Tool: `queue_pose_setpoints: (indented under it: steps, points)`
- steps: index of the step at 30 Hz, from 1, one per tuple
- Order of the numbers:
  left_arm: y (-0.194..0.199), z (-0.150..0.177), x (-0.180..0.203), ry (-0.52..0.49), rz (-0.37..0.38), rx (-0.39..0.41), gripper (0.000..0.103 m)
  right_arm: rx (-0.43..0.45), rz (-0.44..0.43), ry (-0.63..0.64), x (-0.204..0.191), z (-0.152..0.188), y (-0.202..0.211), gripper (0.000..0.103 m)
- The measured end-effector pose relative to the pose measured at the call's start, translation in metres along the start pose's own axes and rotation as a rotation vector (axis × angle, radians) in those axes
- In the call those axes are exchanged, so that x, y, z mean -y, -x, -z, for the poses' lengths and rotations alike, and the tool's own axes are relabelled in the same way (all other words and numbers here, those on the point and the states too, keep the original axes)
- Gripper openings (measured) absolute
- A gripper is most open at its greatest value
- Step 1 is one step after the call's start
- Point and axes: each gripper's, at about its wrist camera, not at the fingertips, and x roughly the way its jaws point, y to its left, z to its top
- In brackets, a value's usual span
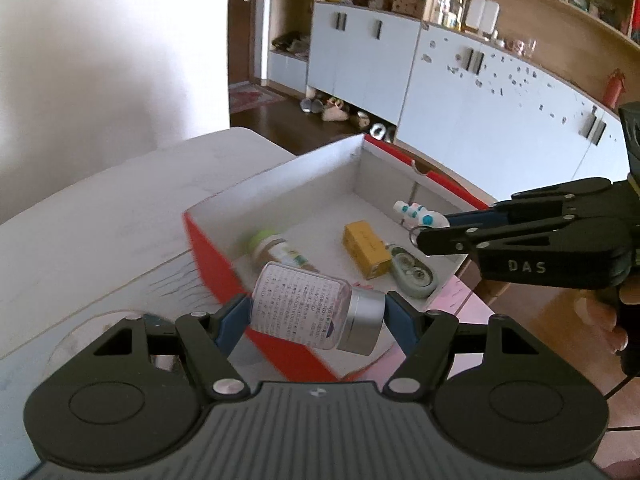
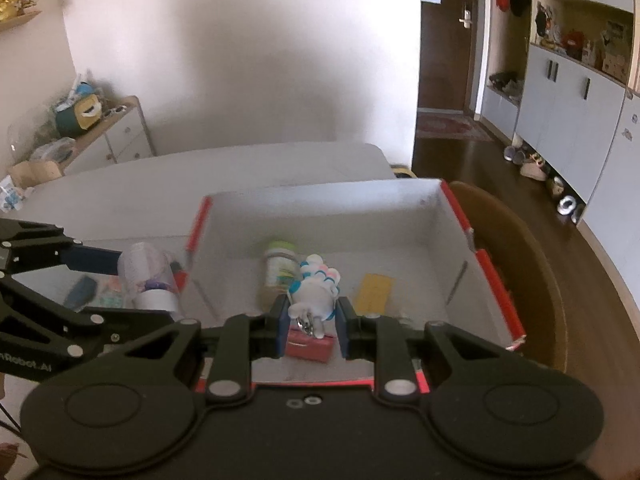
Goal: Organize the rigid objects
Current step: 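Carry the tape roll into the shoebox and open the left tool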
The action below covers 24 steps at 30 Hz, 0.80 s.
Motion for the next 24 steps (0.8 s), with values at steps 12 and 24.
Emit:
queue_pose_setpoints:
  steps: [12, 24]
  points:
    - [-0.082, -0.033, 0.025, -0.029, -0.020, -0.098, 0.073, -0.093, 0.038, 0.013, 0.049, 0.007, -0.045, 0.023]
    - [-0.153, -0.068, 0.028, -0.044, -0.071, -0.178, 0.073, -0.183, 0.019, 0.055, 0.056, 0.013, -0.076, 0.023]
